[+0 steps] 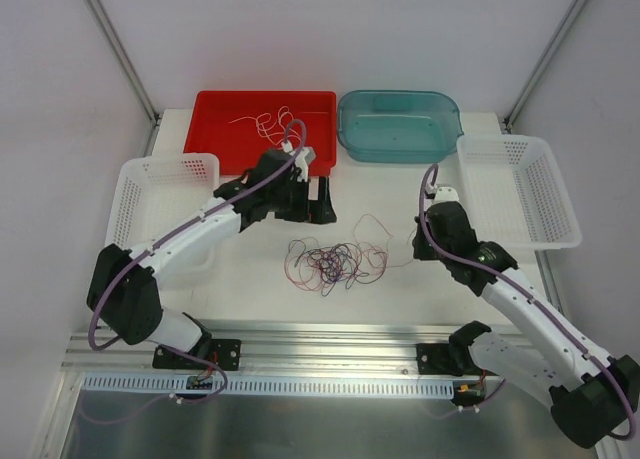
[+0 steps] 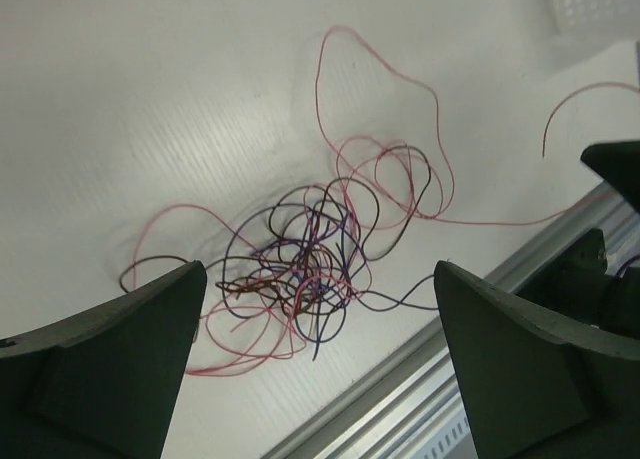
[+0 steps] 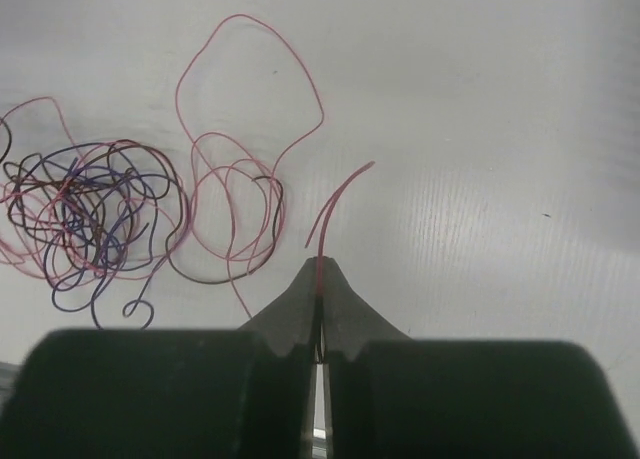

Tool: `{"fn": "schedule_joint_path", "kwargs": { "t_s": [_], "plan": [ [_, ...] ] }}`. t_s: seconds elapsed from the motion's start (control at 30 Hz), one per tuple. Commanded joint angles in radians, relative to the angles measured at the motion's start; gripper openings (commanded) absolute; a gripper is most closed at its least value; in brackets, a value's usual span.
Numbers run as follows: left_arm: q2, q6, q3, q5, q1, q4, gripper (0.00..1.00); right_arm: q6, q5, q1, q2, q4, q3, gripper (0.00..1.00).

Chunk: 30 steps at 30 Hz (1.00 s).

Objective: Untangle the cables

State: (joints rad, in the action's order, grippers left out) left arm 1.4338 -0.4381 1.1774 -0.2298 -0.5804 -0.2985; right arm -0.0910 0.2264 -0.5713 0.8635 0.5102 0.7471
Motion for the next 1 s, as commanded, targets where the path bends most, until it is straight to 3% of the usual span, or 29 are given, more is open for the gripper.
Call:
{"fn": "schedule_joint_path", "kwargs": {
  "t_s": [0.0,0.27,0.5,0.57,0.73,0.93,0.97],
  "plan": [
    [0.028,-0.065,-0.056,0.035,-0.053,0.001,0.99,-0.070,0.002,0.036,0.066,-0.059,-0.020,0.05],
    [0.135,-0.126,-0.125,0.093,-0.137,0.001,0.99,-0.141,-0.133,0.036,0.293,-0.239,-0.035,0.27],
    [0.201,-0.168,-0.188,0.101,-0.154,0.001,0.98,-0.158,-0.219,0.027,0.449,-0.364,-0.029,0.53],
    [0.209,-0.178,-0.206,0.106,-0.159,0.001,0.97,-0.156,-0.217,0.016,0.489,-0.371,-0.022,0.54],
    [0.223,-0.189,-0.234,0.121,-0.164,0.001,0.95,-0.153,-0.196,-0.015,0.558,-0.377,-0.005,0.48],
    [0.234,-0.194,-0.263,0.155,-0.162,-0.004,0.94,-0.125,-0.148,-0.019,0.565,-0.355,-0.006,0.22],
    [0.234,-0.194,-0.265,0.159,-0.162,-0.007,0.94,-0.116,-0.139,-0.021,0.559,-0.346,-0.003,0.13]
  ]
}}
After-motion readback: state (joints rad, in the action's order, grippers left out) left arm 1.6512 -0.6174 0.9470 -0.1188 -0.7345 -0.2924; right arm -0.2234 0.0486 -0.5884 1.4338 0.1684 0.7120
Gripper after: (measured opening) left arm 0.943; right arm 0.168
